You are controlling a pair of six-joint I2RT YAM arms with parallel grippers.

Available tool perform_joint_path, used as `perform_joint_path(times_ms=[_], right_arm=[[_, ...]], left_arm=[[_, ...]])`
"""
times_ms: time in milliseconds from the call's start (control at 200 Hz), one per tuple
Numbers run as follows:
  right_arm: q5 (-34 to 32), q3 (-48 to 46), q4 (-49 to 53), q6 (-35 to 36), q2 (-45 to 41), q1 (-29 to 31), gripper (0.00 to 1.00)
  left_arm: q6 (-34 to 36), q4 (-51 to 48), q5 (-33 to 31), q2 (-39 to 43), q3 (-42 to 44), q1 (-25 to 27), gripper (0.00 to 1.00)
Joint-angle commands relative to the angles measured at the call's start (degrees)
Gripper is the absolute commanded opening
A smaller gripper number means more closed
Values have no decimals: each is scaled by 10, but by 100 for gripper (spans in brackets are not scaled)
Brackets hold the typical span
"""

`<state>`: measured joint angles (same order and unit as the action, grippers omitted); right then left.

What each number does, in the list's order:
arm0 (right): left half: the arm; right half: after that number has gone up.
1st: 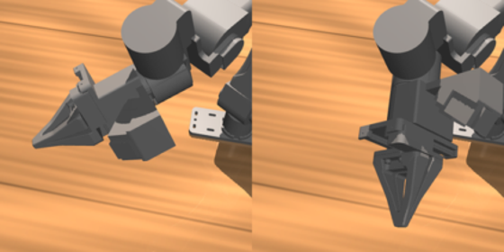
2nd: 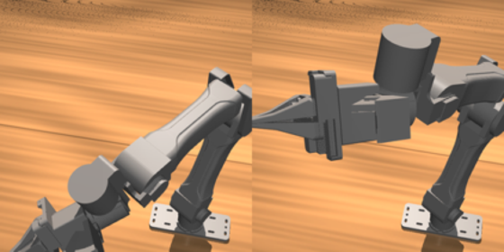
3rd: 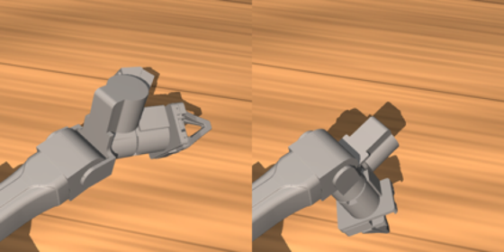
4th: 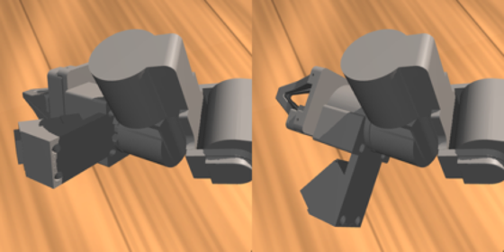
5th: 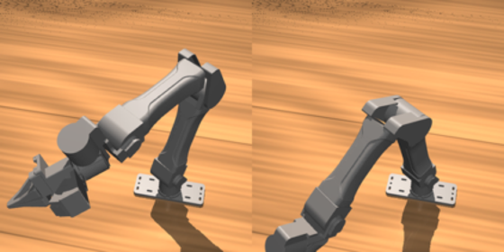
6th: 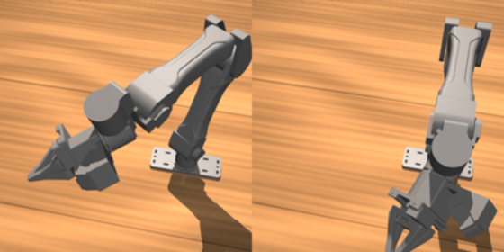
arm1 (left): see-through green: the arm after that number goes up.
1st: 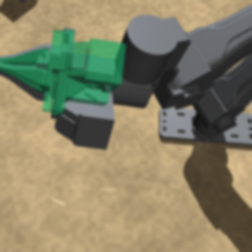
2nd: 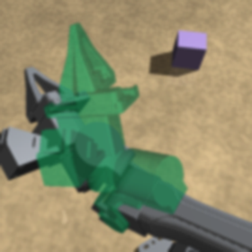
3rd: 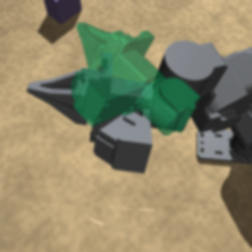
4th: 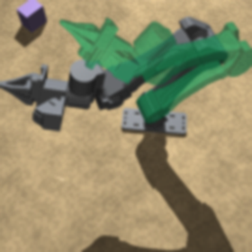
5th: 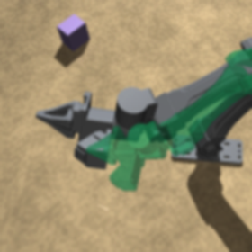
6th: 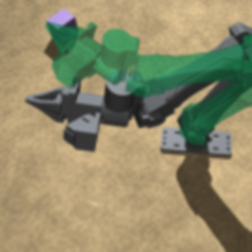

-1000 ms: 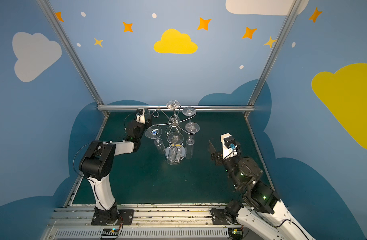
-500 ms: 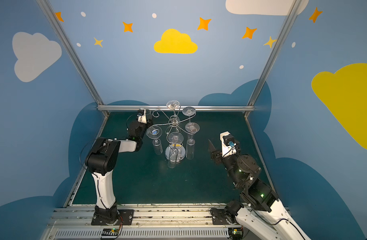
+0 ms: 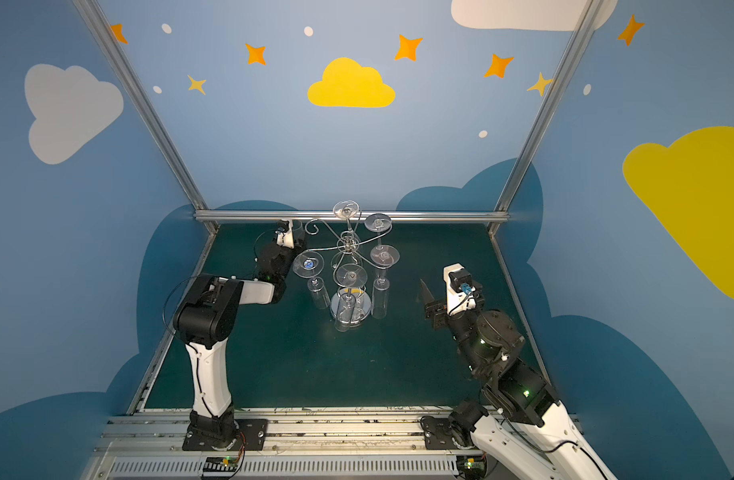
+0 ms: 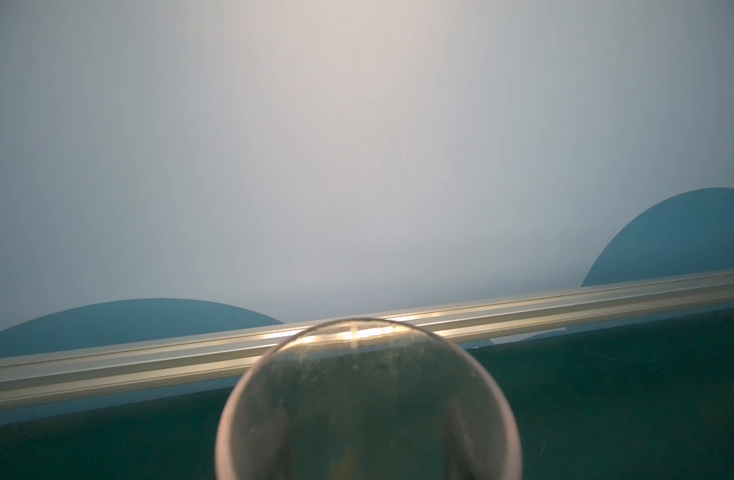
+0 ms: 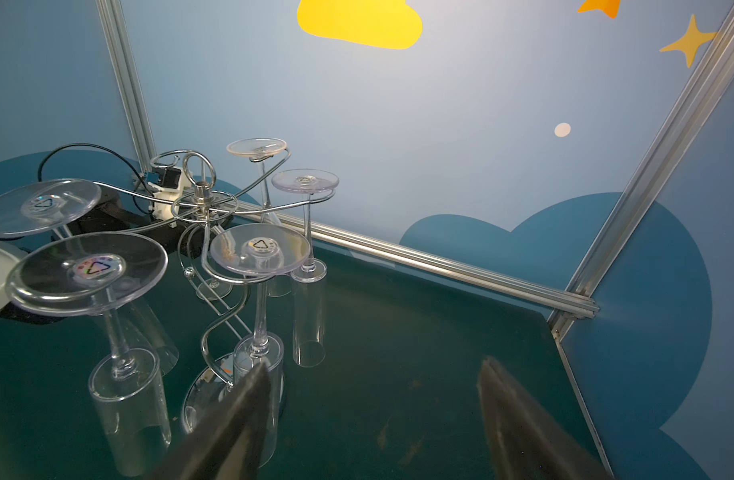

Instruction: Take the wine glass off the wine glass rack

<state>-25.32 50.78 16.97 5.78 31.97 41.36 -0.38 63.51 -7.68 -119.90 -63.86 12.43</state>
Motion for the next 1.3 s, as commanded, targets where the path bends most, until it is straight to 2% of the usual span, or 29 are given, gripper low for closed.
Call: perform_joint_path(times_ms=[0, 130, 270, 365, 541, 656, 856, 1016, 1106, 1206, 1291], right_arm=[[7, 7, 1, -9, 4, -3, 78], [14, 10, 0, -9, 4, -6, 78], [23, 9, -1, -15, 2, -6, 78], [31, 11, -1, -17, -1, -7, 78], [51, 8, -7, -28, -15, -7, 78], [62, 13, -6, -33, -22, -7, 78], [87, 30, 10, -40, -10, -7, 78], [119, 38, -1, -41, 3, -7, 78], [137, 41, -14, -38, 9, -7, 78], [149, 44, -27, -35, 18, -8, 78], [151, 58, -19, -37, 34, -8, 78]], left_arm=[[4, 4, -5, -1, 4, 0, 61], [4, 8, -25, 11, 18, 0, 81], [6, 5, -38, 39, 39, 0, 95], [-17, -13, -52, 69, 60, 0, 99], [-58, -22, -41, 121, 111, 0, 99], [-95, -59, -34, 183, 146, 0, 99], [-146, -206, -28, 349, 195, -5, 99], [-166, -365, 66, 492, 198, -19, 99], [-178, -448, 88, 569, 193, -24, 99], [-229, -532, 82, 656, 196, -26, 99], [-289, -590, 111, 727, 207, -27, 99]])
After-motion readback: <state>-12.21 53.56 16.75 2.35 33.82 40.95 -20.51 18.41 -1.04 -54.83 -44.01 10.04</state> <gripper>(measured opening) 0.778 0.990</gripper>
